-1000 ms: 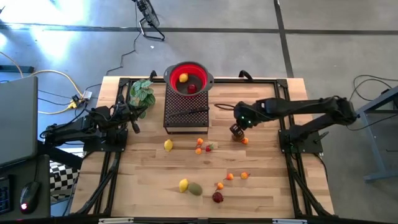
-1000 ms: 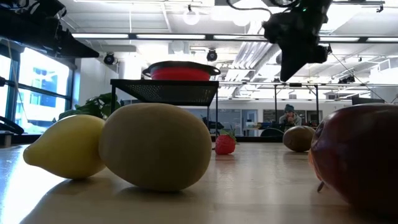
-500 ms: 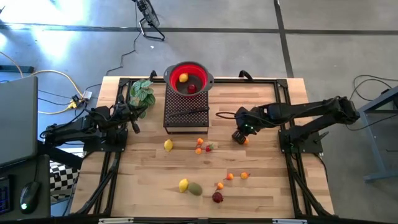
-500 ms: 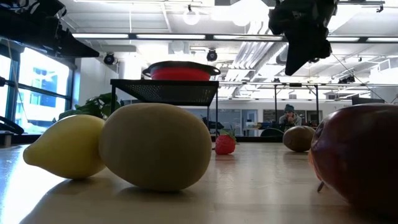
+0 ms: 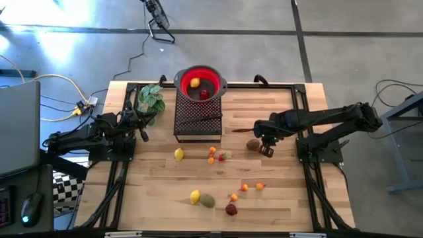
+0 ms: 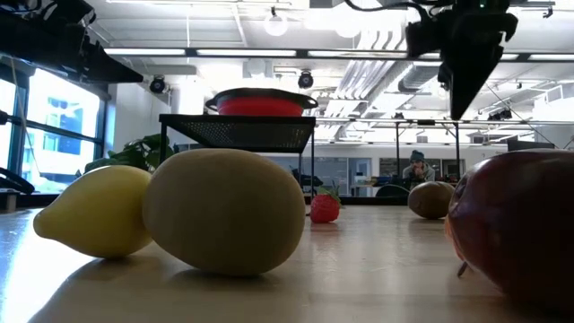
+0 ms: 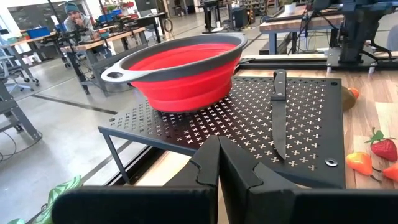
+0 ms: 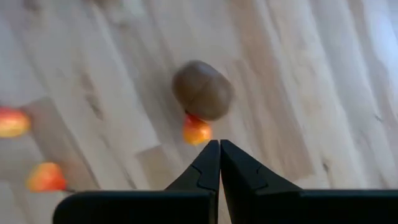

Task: Pick & Place Fruit
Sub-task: Put the top kiwi into the red strainer bowl

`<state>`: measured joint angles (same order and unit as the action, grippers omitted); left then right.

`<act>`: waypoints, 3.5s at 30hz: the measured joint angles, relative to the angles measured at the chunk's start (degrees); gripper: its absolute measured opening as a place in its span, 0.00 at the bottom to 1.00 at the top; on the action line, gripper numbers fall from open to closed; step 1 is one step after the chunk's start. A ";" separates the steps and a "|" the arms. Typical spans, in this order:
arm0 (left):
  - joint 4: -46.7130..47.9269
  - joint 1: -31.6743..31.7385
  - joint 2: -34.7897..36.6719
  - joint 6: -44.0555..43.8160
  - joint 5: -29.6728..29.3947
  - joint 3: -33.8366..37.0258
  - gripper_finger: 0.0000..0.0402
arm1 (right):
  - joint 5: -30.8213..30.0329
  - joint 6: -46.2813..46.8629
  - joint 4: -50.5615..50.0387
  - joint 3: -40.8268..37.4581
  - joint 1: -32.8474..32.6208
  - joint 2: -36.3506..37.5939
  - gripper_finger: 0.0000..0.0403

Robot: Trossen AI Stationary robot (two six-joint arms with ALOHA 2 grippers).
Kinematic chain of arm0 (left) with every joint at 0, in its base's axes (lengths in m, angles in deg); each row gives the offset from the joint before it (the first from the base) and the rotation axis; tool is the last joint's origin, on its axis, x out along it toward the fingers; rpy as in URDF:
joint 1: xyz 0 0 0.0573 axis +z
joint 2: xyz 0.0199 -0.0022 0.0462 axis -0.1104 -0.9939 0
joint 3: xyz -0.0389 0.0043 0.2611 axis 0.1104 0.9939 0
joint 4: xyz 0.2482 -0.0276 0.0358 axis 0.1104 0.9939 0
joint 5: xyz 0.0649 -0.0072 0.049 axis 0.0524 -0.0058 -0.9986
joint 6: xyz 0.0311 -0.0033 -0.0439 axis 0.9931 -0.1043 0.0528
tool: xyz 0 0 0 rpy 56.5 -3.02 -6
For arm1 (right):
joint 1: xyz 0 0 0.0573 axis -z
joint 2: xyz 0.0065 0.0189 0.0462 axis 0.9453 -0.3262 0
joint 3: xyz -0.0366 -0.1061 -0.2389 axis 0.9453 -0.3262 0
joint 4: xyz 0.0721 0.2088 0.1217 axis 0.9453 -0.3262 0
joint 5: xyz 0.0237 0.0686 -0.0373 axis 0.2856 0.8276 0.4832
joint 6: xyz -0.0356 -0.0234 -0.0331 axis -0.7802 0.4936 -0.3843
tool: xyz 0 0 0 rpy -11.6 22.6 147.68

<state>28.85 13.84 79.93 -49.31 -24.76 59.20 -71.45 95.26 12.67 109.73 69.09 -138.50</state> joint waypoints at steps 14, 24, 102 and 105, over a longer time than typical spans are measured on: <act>0.02 -0.02 0.00 0.00 0.00 0.00 0.00 | -3.78 -7.44 2.54 0.07 -0.06 -2.14 0.57; 0.09 0.00 0.02 0.08 0.00 0.00 0.00 | -4.17 -13.49 5.40 0.07 0.00 -8.25 0.86; 0.48 0.00 0.02 -0.05 0.00 0.00 0.00 | 3.14 -14.36 22.25 -7.54 3.17 -20.55 0.61; 0.48 0.00 0.02 -0.05 0.00 0.00 0.00 | 3.08 -14.29 22.38 -7.54 3.17 -20.55 0.64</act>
<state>29.33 13.85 79.95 -49.36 -24.76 59.20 -68.37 80.96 35.05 102.18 72.26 -159.05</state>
